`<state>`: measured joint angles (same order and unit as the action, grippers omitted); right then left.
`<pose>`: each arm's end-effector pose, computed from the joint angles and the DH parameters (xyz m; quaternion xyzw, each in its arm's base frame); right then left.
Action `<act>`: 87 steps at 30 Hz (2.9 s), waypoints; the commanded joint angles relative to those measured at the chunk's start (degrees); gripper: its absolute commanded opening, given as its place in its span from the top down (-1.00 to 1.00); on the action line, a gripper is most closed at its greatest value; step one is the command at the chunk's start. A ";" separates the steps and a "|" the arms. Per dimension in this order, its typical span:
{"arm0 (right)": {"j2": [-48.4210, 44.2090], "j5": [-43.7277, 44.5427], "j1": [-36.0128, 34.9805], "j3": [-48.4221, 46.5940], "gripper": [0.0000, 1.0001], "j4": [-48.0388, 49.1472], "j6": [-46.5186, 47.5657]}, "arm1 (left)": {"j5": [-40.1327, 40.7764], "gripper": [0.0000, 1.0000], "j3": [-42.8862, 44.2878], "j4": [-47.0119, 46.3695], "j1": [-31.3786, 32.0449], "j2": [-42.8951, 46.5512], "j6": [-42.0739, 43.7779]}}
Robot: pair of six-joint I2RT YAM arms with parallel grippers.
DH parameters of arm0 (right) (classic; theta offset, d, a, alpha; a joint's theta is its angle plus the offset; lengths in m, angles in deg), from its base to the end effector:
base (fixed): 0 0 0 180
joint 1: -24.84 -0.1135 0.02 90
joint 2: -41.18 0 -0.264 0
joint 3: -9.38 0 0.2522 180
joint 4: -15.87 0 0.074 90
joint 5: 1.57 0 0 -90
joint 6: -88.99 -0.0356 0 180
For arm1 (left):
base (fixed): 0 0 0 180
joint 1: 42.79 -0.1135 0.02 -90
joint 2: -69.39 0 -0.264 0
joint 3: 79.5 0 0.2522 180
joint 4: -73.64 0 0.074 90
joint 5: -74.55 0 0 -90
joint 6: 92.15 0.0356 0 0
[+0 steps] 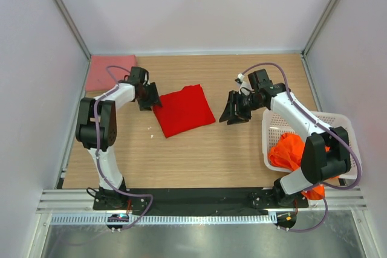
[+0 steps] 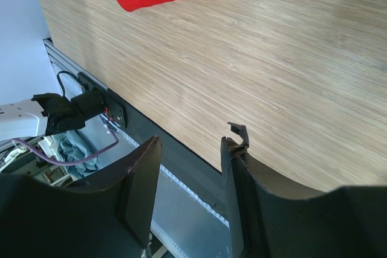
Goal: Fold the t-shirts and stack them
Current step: Fold the tshirt, then neatly place the folded tshirt to the corner
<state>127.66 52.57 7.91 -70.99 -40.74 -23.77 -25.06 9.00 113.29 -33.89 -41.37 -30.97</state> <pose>0.2826 0.1078 0.2587 -0.0255 0.9271 0.3576 0.1095 0.3926 -0.0675 0.1686 -0.1472 0.9556 -0.1551 0.2026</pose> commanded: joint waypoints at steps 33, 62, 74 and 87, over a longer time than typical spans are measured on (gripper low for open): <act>-2.81 -2.11 -2.23 3.59 -0.03 2.77 -1.05 | 12.85 0.99 6.99 4.42 1.64 4.31 2.44; 2.55 -5.36 -7.59 2.63 -0.04 4.62 -3.43 | 44.32 1.00 33.45 17.27 3.49 10.03 37.95; 3.61 -5.28 -7.59 2.45 -0.05 4.88 -3.34 | 48.45 1.00 38.55 14.89 3.40 11.44 43.14; 3.44 -5.63 -7.51 3.24 -0.06 5.58 -3.43 | 48.45 1.00 38.99 11.99 3.49 12.15 44.29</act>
<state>131.61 48.18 0.57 -67.16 -36.52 -26.88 21.41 45.57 129.86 -30.48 -31.89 11.89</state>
